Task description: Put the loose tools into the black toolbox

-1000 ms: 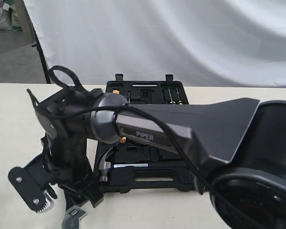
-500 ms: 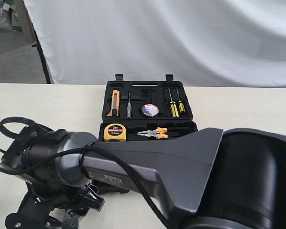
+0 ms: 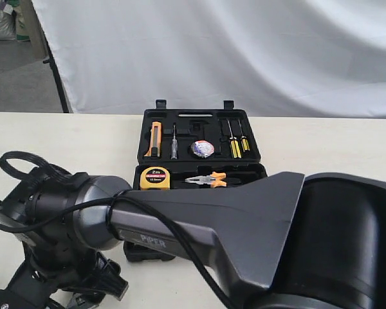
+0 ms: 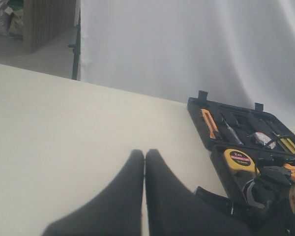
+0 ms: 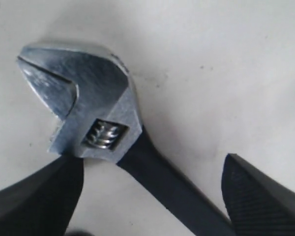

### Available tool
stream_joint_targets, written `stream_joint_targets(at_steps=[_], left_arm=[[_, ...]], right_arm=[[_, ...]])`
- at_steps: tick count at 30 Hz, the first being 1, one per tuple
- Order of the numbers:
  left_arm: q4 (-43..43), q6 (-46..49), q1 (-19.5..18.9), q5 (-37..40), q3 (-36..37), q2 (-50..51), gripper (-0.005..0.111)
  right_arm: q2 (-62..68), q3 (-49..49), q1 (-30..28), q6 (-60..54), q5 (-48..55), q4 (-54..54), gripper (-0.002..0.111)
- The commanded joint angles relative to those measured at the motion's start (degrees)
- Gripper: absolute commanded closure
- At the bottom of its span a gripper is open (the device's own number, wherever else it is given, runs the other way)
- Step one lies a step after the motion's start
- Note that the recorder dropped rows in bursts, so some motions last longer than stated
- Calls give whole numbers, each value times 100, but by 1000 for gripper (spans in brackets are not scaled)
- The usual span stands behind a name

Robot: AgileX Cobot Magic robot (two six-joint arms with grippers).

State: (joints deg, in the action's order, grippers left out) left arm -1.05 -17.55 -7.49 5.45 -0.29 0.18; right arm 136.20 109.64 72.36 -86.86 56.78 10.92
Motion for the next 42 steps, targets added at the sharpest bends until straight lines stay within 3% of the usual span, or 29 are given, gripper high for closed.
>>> stream_joint_targets(at_steps=[1, 6, 8, 16, 17, 26, 34, 42], left_arm=[[-25, -27, -145, -41, -15, -18, 106], [-25, -27, -145, -41, -15, -18, 106], [-25, -27, -145, -41, -15, -18, 106], [-25, -27, -145, -41, -15, -18, 106], [-25, -27, -145, -41, -15, -18, 106], [-25, -27, -145, -41, -15, -18, 106], [-25, -27, -145, -41, -15, -18, 106], [-25, -27, -145, -41, -15, -18, 106]], right_arm=[[82, -38, 38, 30, -61, -1021, 35], [82, -38, 38, 30, -61, -1628, 36], [82, -38, 38, 30, -61, -1685, 42], [82, -38, 38, 210, -100, -1768, 105], [82, -38, 38, 210, -100, -1859, 109], [82, -38, 38, 458, -122, -2898, 109], [82, -38, 38, 2380, -311, -2859, 109], [82, -38, 38, 3296, -419, -2859, 109]])
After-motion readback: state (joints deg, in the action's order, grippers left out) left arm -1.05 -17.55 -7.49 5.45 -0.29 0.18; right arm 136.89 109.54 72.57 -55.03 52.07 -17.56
